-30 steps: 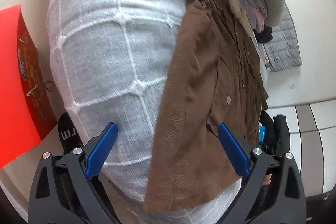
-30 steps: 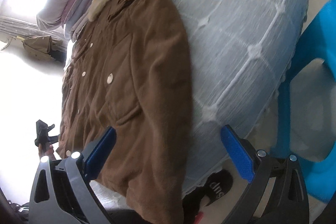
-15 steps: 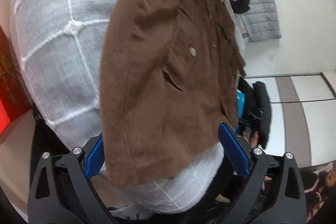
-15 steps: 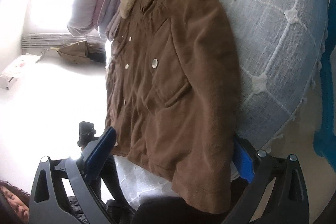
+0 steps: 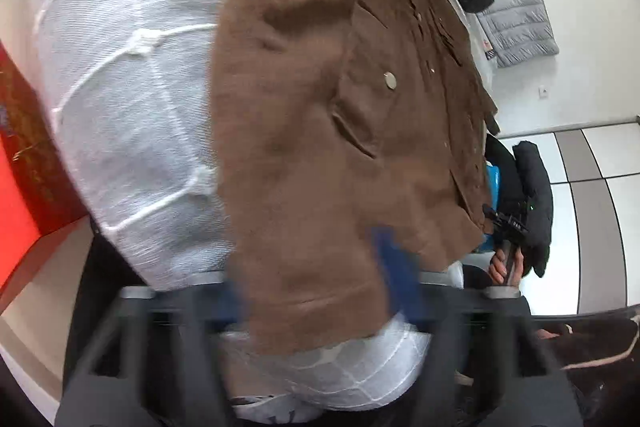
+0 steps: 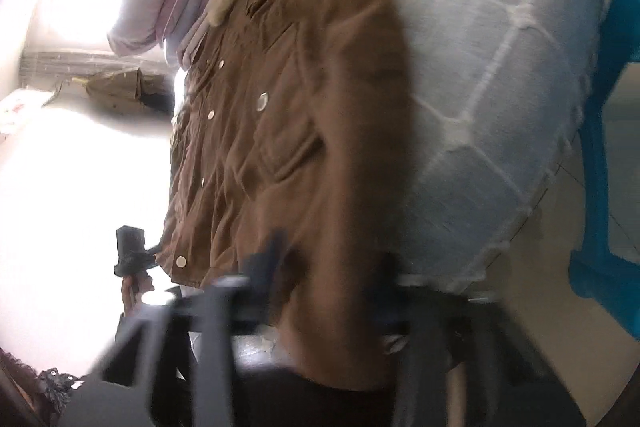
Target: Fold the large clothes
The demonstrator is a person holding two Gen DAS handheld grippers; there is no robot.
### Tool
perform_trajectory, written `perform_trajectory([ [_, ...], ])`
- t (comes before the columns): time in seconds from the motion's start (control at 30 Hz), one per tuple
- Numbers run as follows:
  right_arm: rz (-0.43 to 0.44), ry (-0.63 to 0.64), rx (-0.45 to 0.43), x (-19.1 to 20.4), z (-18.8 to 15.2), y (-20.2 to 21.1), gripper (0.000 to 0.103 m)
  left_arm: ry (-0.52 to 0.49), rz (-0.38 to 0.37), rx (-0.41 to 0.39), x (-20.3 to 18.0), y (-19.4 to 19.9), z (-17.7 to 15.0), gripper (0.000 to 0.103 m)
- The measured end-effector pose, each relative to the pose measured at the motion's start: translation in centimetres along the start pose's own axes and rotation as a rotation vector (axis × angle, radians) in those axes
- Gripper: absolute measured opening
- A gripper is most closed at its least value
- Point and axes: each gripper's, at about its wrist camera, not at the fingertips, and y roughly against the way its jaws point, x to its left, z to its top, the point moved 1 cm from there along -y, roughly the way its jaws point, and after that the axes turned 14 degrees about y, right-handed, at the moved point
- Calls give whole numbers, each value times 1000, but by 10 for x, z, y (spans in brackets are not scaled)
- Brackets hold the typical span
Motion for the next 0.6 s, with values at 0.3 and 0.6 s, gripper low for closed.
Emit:
perform_trajectory([
  [0.3, 81, 38, -172, 43, 8, 20, 13, -2, -55, -108, -28, 11, -9, 16],
  [0.6, 213, 8, -345, 67, 11, 45, 12, -54, -125, -166, -41, 49, -16, 17],
])
